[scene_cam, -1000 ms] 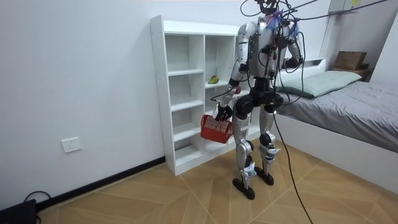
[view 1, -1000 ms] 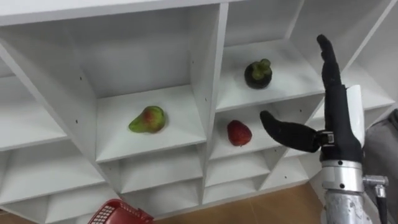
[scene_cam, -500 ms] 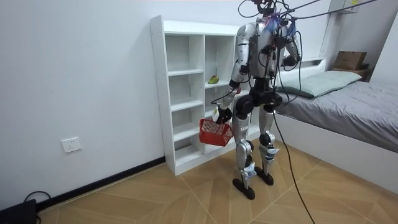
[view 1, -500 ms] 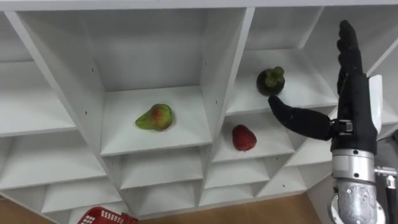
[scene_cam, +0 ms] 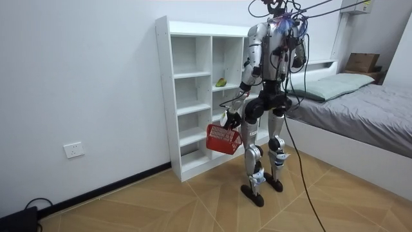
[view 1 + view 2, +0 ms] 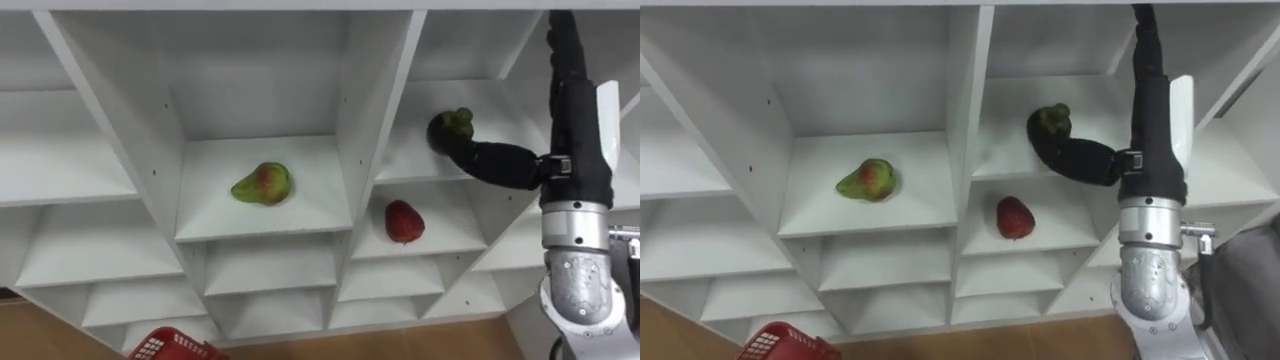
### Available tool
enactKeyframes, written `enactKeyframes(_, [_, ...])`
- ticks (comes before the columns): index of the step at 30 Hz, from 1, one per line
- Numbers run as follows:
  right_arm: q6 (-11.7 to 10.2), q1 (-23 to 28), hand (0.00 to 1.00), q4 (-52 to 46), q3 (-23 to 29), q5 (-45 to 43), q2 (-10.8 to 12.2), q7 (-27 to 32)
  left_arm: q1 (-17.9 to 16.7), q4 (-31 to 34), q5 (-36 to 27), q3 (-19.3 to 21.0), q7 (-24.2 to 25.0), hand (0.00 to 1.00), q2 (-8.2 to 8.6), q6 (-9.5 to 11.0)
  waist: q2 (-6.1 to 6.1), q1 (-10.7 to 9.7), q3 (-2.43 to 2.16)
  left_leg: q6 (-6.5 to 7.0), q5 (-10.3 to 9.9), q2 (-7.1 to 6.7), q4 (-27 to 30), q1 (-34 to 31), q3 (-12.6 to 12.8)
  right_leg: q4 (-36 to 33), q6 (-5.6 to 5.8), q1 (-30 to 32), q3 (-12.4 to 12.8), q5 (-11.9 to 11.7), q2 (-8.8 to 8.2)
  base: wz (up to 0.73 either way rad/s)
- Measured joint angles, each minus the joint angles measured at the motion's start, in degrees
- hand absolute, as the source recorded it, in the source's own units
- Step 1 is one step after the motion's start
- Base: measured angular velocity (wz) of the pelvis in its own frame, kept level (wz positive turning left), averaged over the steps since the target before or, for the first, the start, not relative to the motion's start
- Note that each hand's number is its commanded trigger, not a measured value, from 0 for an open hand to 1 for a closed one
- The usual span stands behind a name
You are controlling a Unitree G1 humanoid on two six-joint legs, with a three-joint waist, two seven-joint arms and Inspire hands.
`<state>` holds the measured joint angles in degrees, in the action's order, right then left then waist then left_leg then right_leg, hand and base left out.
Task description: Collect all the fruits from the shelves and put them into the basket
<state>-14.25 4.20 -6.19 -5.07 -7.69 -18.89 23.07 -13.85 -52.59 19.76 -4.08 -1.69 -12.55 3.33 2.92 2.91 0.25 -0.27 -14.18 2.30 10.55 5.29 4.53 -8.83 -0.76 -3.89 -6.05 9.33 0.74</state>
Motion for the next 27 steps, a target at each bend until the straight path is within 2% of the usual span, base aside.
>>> enactKeyframes(4, [0.12,-2.12,0.00,4.69,0.39,-0.01,-0.02,-0.61,-0.05,0.32,-0.06,0.00,-0.01,1.00,0.04,-0.34,0.07,0.40,-0.07,-0.07,0.15,0.00,0.19,-0.13,-0.71,0.03,-0.01,-0.10,-0.79,0.00,-0.07,0.10])
enactKeyframes(11, [0.19,-4.16,0.00,7.20,0.46,-0.07,-0.02,-2.14,-0.20,0.97,-0.05,0.75,0.00,1.00,0.10,-0.36,0.11,0.53,-0.18,-0.12,0.44,-0.09,0.18,-0.55,-1.60,0.06,-0.01,-0.43,-1.92,0.00,-0.27,0.08])
enactKeyframes(18, [0.55,-5.52,0.00,9.13,0.43,0.35,0.00,-5.12,0.22,0.97,-0.09,1.24,0.80,1.00,0.09,-0.35,0.64,0.67,0.23,-0.08,0.53,-0.23,0.21,0.40,-1.74,0.09,-0.01,-1.55,-2.00,0.00,-0.40,0.01])
enactKeyframes(23, [0.56,-6.02,0.00,11.00,0.42,0.46,0.00,-5.79,0.44,0.96,-0.68,1.20,1.27,1.00,0.02,-0.36,1.02,0.77,0.33,0.08,0.63,-0.50,0.34,0.33,-2.03,0.09,0.00,-1.68,-2.40,0.00,-0.70,0.02])
enactKeyframes(27, [1.37,-8.73,0.00,15.13,0.39,0.85,-0.03,-5.85,0.51,0.95,-1.72,1.22,1.59,1.00,-0.04,-0.43,1.07,0.66,0.41,0.18,0.81,-0.78,0.13,0.22,-2.53,0.12,0.02,-1.69,-2.69,0.02,-0.89,0.06])
